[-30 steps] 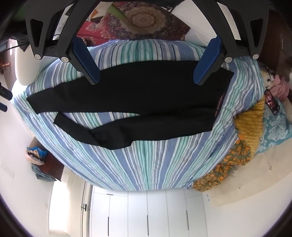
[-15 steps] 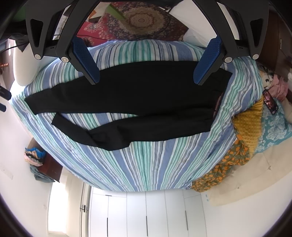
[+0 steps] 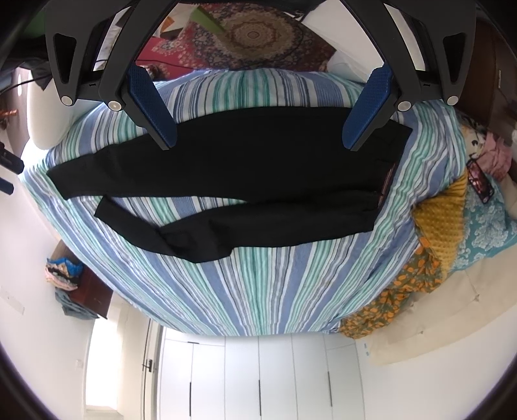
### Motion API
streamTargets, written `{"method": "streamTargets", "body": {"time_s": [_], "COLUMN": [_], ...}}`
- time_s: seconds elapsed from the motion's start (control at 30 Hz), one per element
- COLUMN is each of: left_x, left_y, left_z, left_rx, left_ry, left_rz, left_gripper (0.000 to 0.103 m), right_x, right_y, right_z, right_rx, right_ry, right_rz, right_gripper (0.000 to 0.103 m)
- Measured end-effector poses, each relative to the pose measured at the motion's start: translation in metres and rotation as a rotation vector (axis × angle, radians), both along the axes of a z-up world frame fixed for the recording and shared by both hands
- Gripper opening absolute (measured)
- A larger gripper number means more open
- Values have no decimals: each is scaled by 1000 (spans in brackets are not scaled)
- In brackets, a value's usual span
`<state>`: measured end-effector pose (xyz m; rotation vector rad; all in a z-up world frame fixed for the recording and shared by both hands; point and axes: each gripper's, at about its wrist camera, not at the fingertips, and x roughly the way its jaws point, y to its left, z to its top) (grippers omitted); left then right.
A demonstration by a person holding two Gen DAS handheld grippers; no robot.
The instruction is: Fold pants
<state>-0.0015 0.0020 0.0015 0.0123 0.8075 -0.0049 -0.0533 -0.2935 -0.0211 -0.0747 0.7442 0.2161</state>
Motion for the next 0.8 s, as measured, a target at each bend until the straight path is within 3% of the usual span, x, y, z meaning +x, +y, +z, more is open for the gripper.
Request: {"method": "streamTargets", "body": {"time_s": [0.17, 0.8], "left_x": [2, 3], "left_y": [1, -2], "left_z": [-2, -4], "left_rx": [-32, 8], "left_ry": [-18, 14], "left_rz": [3, -1], "left_gripper": [102, 102], "right_x": [-1, -1], "right_y": [0, -1], "right_z": [0, 4], "right_rx": [-9, -9], "right_ry": [2, 2], "right_rz": [-5, -20], "right_gripper": [103, 103]}}
